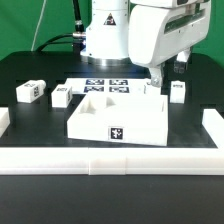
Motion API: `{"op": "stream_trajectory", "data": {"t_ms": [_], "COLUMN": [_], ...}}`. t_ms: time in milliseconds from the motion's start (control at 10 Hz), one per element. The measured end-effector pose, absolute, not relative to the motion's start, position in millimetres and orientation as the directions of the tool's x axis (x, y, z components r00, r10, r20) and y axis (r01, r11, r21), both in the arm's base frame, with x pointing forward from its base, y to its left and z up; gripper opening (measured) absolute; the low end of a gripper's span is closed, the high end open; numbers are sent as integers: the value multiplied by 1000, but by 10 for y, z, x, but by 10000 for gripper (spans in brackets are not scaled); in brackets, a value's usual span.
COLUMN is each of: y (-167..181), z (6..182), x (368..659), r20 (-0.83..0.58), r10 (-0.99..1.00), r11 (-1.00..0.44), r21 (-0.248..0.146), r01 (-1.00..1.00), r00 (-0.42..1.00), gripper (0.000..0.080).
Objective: Assemble one leg
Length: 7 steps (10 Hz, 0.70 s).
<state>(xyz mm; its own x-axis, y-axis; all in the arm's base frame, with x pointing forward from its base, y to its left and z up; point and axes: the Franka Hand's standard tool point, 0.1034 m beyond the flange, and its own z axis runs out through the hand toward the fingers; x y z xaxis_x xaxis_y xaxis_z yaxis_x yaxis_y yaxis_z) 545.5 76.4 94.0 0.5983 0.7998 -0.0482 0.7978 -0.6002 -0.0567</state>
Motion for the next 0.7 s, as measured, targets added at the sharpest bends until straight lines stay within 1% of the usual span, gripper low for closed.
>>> {"op": "stream_trajectory", "data": {"t_ms": [300,700], "y": [760,760], "z": [929,930], "x": [5423,5424], "r20": [-60,-59], "r10": [800,800], "r11": [-600,-600], "r21": [-67,-67], "r01": [797,797], "r00": [597,597], "gripper": [649,649]}}
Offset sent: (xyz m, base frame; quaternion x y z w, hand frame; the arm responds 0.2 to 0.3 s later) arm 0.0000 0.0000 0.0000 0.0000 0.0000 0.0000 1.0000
